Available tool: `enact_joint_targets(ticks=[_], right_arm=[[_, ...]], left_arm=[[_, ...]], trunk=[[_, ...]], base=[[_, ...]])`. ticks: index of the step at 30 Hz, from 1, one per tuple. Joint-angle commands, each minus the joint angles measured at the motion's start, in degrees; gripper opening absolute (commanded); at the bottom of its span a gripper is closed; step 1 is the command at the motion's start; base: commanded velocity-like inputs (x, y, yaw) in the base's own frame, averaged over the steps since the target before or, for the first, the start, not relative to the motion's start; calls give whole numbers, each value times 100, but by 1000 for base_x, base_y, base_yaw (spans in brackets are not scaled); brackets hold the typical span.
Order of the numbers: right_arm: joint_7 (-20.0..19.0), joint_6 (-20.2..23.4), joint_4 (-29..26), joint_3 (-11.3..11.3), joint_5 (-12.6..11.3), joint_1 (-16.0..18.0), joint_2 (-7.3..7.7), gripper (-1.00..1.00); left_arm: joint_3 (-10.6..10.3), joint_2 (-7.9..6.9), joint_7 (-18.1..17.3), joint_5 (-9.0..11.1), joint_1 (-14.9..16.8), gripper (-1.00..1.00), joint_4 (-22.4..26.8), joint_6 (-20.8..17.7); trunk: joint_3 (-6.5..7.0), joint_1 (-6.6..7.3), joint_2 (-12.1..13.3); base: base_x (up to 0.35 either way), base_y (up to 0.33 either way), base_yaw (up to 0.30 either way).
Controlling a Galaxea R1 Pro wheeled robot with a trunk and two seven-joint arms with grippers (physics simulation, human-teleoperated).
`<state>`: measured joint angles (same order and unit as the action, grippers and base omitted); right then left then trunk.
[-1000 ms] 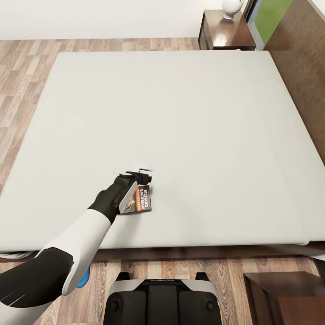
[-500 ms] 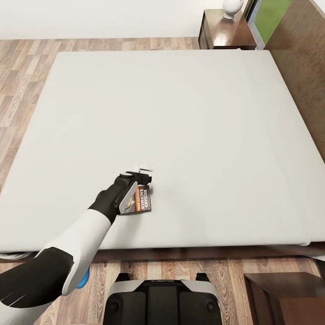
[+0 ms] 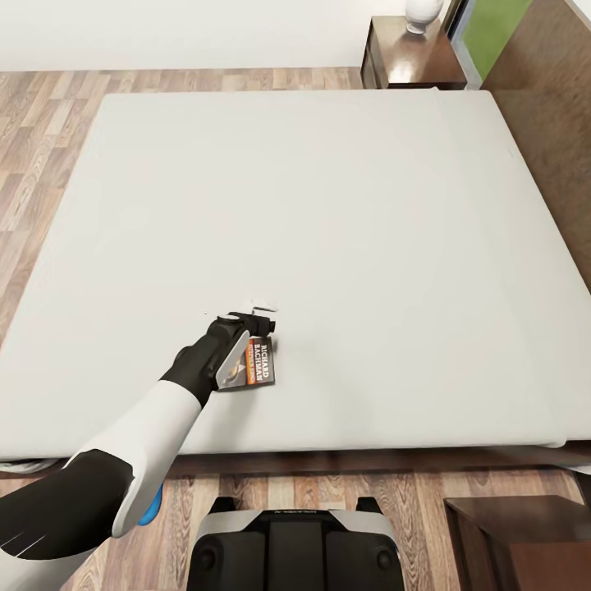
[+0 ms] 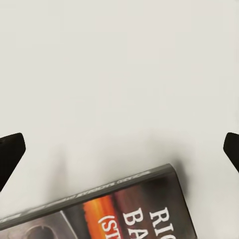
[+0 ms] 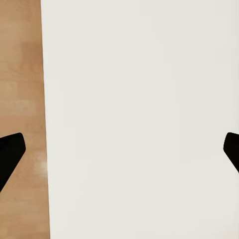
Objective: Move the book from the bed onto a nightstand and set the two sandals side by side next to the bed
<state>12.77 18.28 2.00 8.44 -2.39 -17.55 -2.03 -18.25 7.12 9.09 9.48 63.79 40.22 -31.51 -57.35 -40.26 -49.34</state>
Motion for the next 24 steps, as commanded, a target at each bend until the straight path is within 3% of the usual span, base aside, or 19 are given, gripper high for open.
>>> enact_joint_targets(ticks=[1, 4, 16, 24], right_arm=[[15, 27, -7, 44, -25, -3, -3, 100], [15, 27, -7, 44, -25, -3, -5, 100], [15, 27, -7, 44, -25, -3, -9, 100], [15, 27, -7, 44, -25, -3, -10, 100]], left_arm=[[-25, -5, 49, 61, 2, 100, 6, -22], [-25, -4, 49, 62, 2, 100, 5, -22], [-29, 6, 49, 63, 2, 100, 18, -25], [-29, 8, 49, 63, 2, 100, 17, -23]], trunk=[[-21, -24, -45], [-75, -90, -166], [-75, -90, -166], [-183, -222, -406]], base=[[0, 0, 0], [0, 0, 0], [0, 0, 0], [0, 0, 0]])
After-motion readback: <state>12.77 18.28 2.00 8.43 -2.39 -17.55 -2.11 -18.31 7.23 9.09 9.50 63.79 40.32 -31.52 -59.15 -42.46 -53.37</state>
